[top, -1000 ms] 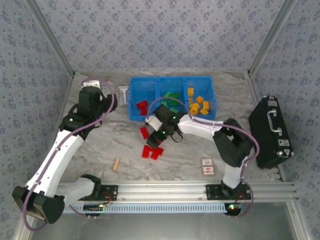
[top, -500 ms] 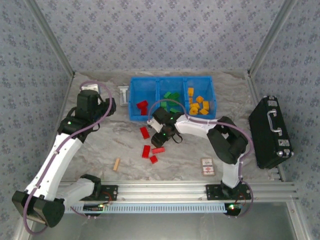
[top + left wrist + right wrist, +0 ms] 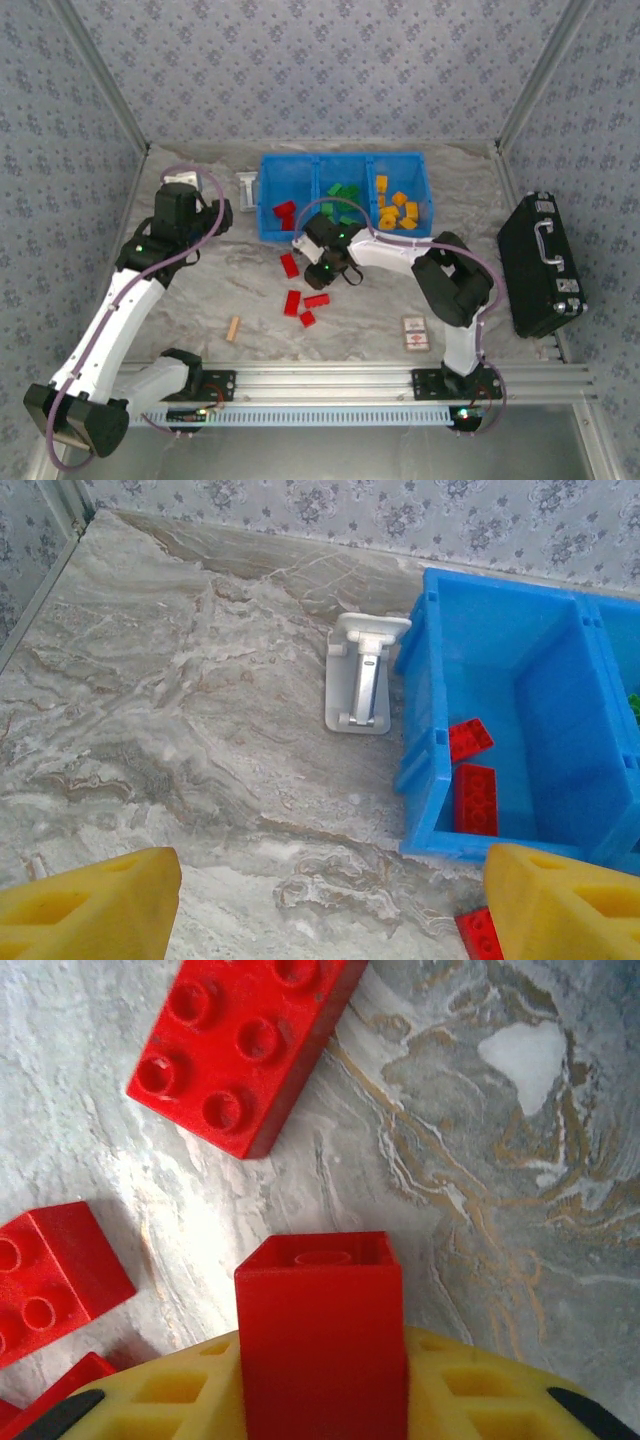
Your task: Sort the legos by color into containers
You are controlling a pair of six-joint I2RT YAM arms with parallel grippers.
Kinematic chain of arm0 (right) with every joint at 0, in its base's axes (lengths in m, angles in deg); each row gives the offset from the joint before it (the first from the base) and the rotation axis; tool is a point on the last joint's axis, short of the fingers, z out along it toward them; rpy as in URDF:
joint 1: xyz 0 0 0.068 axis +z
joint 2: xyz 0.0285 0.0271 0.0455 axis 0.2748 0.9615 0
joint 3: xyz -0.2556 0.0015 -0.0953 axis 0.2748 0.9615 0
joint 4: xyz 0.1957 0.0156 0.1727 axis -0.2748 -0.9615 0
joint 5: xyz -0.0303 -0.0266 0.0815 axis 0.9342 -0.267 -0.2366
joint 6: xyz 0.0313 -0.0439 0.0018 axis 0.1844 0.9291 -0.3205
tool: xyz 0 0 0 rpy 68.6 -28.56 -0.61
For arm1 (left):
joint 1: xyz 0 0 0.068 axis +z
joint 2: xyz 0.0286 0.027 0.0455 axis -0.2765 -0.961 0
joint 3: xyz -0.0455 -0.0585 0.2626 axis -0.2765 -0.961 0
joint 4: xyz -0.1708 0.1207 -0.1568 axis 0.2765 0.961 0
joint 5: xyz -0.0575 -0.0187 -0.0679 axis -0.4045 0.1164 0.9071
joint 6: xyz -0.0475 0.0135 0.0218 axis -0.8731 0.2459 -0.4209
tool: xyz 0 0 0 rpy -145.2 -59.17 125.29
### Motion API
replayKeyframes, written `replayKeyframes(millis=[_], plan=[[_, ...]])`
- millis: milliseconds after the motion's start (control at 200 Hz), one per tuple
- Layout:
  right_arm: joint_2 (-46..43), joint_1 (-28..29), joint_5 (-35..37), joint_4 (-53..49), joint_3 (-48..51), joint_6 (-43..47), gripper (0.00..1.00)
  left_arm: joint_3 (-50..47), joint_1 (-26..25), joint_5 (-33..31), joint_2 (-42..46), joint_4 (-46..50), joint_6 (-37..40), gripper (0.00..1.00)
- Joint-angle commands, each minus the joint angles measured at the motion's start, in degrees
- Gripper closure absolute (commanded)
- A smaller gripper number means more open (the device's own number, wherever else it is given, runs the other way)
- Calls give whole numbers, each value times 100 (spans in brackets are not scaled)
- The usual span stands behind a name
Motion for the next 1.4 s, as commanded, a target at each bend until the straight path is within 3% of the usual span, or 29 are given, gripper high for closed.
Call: replayKeyframes(millis=[0, 375, 645, 765, 845, 975, 1105, 1395], plan=[[-32, 34, -89, -15, -157, 29, 65, -92, 50, 63, 161, -23, -36, 20], [-302, -153, 120, 43, -1414, 133, 68, -352, 165, 98, 416, 40, -7, 20], [981, -689, 317, 178, -3110, -397, 67, -525, 161, 206, 371, 553, 103, 20], [1592, -776, 184, -132, -3905, -395, 54, -818, 101, 568, 547, 387, -58, 20], [1779, -798, 150, -230, -4163, -366, 40, -1037, -176, 624, 522, 398, -329, 23], [1676, -846, 129, -189, -4135, -329, 29, -1209, -1017, 379, 45, 700, -1143, 22], [1268, -896, 63, -48, -3806, -311, 28, -1359, -1845, -36, -343, 182, -1986, 20], [-367, -1152, 237, 133, -2366, -332, 26, -1155, -2476, -304, -1831, -708, -2886, 21]])
